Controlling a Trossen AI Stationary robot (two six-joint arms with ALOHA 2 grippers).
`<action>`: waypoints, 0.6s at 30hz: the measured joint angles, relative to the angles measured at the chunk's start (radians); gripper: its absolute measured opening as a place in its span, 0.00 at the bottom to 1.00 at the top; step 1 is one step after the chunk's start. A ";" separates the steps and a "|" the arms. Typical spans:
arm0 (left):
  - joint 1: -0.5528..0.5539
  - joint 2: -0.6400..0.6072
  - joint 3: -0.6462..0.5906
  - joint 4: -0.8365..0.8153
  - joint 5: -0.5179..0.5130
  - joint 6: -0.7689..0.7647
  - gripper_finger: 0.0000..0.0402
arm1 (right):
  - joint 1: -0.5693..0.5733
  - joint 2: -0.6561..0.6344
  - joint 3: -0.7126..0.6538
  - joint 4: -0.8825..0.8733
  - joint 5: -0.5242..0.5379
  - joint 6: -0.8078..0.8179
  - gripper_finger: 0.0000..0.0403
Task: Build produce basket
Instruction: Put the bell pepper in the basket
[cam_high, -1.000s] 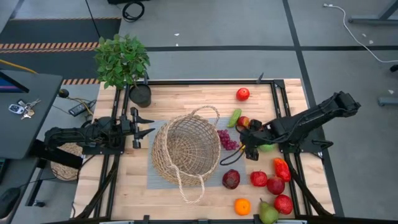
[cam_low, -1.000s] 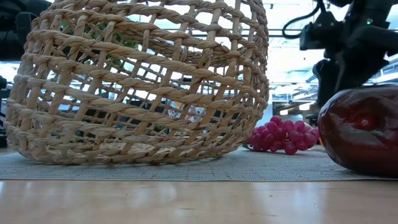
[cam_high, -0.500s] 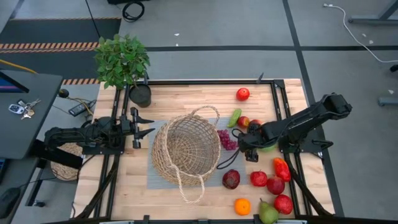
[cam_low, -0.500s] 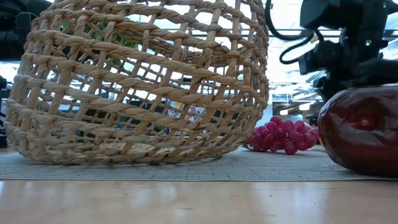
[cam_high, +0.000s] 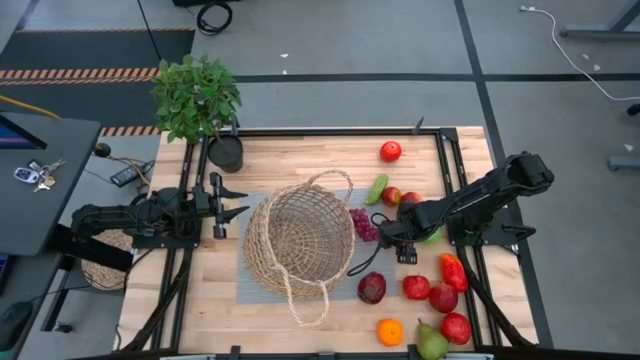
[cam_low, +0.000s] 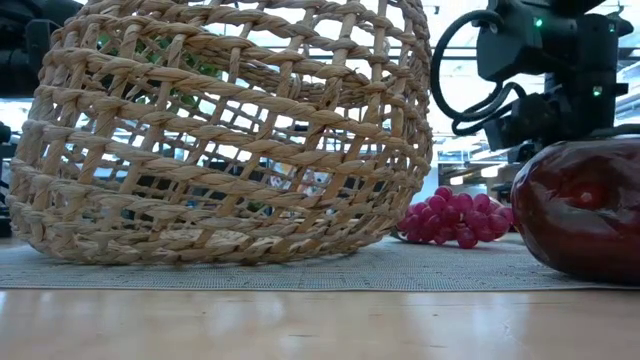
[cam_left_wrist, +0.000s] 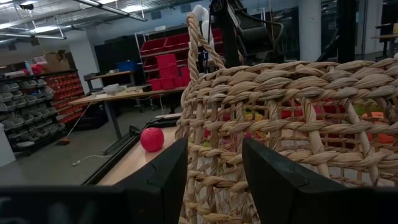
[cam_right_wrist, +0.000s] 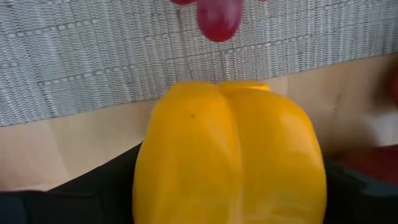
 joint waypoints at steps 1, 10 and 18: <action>0.000 0.000 0.000 0.000 0.000 0.000 0.40 | 0.000 -0.003 0.000 -0.001 -0.005 0.000 0.82; 0.000 0.000 0.000 0.000 0.000 0.000 0.40 | 0.000 -0.019 0.000 -0.006 -0.018 0.000 0.78; 0.000 0.000 0.000 0.000 0.000 0.000 0.40 | 0.000 -0.129 0.094 -0.119 -0.017 -0.004 0.77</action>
